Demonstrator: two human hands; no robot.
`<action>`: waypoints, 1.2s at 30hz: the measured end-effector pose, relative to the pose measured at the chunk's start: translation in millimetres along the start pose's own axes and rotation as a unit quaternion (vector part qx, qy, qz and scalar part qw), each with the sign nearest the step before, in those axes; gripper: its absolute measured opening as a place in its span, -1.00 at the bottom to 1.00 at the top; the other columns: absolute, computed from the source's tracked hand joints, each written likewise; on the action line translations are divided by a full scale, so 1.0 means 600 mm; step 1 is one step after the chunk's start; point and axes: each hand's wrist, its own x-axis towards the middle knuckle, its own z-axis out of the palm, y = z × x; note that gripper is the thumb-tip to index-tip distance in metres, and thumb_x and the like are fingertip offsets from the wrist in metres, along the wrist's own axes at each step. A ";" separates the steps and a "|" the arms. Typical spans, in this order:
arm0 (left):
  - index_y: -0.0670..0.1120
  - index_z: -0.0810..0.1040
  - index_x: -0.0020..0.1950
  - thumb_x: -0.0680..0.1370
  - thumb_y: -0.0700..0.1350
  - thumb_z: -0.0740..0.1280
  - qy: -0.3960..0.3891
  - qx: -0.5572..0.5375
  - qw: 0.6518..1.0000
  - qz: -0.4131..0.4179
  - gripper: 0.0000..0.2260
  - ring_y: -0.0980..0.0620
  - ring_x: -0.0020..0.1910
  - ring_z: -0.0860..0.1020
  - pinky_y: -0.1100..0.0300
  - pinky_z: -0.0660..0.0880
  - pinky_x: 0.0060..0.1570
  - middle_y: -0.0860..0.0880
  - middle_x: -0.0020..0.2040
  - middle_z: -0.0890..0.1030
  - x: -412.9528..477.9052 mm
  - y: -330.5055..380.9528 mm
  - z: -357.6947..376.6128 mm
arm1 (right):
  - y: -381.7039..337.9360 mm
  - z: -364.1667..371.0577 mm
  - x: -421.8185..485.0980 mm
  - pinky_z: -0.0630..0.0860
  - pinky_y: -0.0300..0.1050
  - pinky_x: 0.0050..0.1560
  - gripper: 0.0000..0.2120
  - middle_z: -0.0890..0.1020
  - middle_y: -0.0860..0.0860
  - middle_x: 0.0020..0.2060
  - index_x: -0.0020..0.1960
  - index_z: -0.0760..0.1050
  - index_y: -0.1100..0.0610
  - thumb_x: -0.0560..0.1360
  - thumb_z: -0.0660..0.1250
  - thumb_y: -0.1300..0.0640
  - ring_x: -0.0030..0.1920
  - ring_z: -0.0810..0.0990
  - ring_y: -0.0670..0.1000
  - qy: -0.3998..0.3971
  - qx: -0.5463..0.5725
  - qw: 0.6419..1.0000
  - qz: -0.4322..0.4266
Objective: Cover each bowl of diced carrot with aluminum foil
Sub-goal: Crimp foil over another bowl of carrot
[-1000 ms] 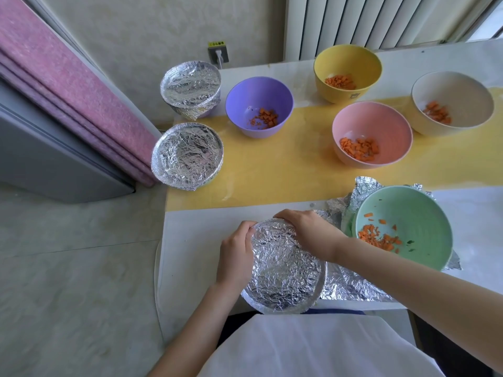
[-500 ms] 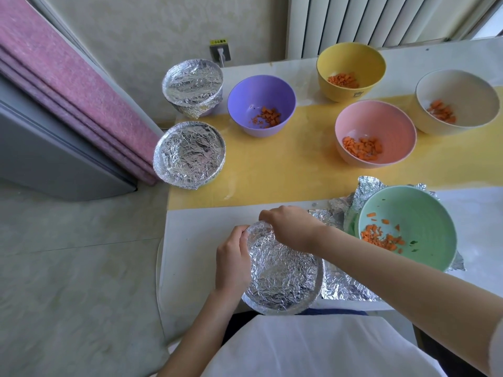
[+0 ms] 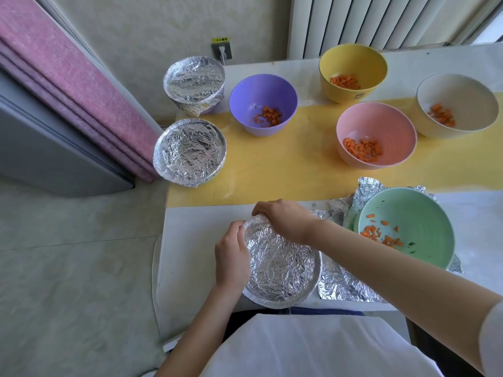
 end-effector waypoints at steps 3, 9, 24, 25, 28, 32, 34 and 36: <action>-0.18 0.55 0.10 0.60 -0.27 0.13 0.013 -0.018 0.999 -0.043 -0.78 -0.12 -0.32 0.45 0.18 0.21 -0.32 -0.06 -0.28 0.52 0.004 0.000 -0.002 | 0.015 -0.007 -0.007 0.49 -0.10 -0.08 -0.75 0.64 0.08 0.02 0.24 0.46 0.13 0.60 0.16 0.24 -0.05 0.61 0.12 0.033 0.049 0.998 0.030; -0.14 0.53 0.10 0.62 -0.18 0.14 -0.039 -0.050 0.998 -0.009 -0.81 0.06 -0.32 0.42 0.23 0.27 -0.30 0.03 -0.27 0.50 0.011 0.008 -0.004 | 0.029 0.000 -0.019 0.45 -0.23 -0.17 -0.75 0.66 0.10 -0.01 0.22 0.49 0.17 0.57 0.21 0.30 -0.12 0.62 0.07 0.067 0.068 0.995 0.038; -0.19 0.54 0.20 0.61 -0.28 0.13 -0.076 0.003 0.997 0.019 -0.75 -0.07 -0.18 0.54 0.40 0.28 -0.26 -0.17 -0.10 0.63 0.033 0.008 -0.007 | 0.034 0.007 -0.017 0.50 -0.19 -0.21 -0.72 0.65 0.09 -0.03 0.26 0.43 0.15 0.58 0.17 0.29 -0.19 0.61 0.05 0.042 0.040 0.996 0.065; -0.18 0.53 0.22 0.61 -0.28 0.13 -0.076 0.004 0.997 0.021 -0.74 -0.05 -0.13 0.56 0.39 0.31 -0.20 -0.17 -0.06 0.64 0.033 0.008 -0.007 | 0.031 0.003 -0.018 0.51 -0.18 -0.20 -0.70 0.64 0.09 0.00 0.29 0.41 0.14 0.57 0.19 0.30 -0.16 0.61 0.05 0.034 0.031 0.997 0.063; -0.16 0.52 0.25 0.61 -0.28 0.13 -0.079 0.004 0.996 0.028 -0.73 -0.06 -0.01 0.59 0.32 0.38 -0.08 -0.17 0.01 0.64 0.033 0.010 -0.009 | 0.013 -0.005 -0.022 0.41 -0.31 -0.25 -0.58 0.58 0.06 0.12 0.38 0.32 0.10 0.56 0.15 0.35 -0.09 0.59 0.03 0.019 0.011 0.999 0.032; -0.16 0.52 0.25 0.61 -0.28 0.12 -0.083 0.010 0.995 0.056 -0.72 -0.06 0.00 0.59 0.29 0.40 -0.07 -0.14 0.01 0.64 0.032 0.016 -0.007 | -0.002 -0.006 -0.016 0.25 -0.39 -0.41 -0.53 0.57 0.06 0.13 0.37 0.34 0.11 0.53 0.05 0.43 -0.22 0.49 -0.03 0.029 -0.025 0.999 0.026; -0.16 0.52 0.25 0.61 -0.28 0.12 -0.080 0.012 0.995 0.053 -0.72 -0.06 0.00 0.59 0.28 0.40 -0.08 -0.14 0.01 0.64 0.031 0.014 -0.006 | -0.002 -0.006 -0.012 0.28 -0.36 -0.40 -0.52 0.57 0.07 0.13 0.37 0.35 0.13 0.52 0.05 0.44 -0.21 0.51 -0.01 0.025 -0.030 0.999 0.022; -0.16 0.52 0.23 0.61 -0.29 0.12 -0.077 0.013 0.996 0.054 -0.72 -0.07 -0.04 0.59 0.26 0.40 -0.11 -0.14 -0.02 0.64 0.028 0.013 -0.006 | 0.000 -0.003 -0.010 0.22 -0.40 -0.46 -0.53 0.58 0.05 0.12 0.36 0.36 0.12 0.52 0.05 0.44 -0.26 0.50 -0.03 0.018 -0.021 0.999 0.021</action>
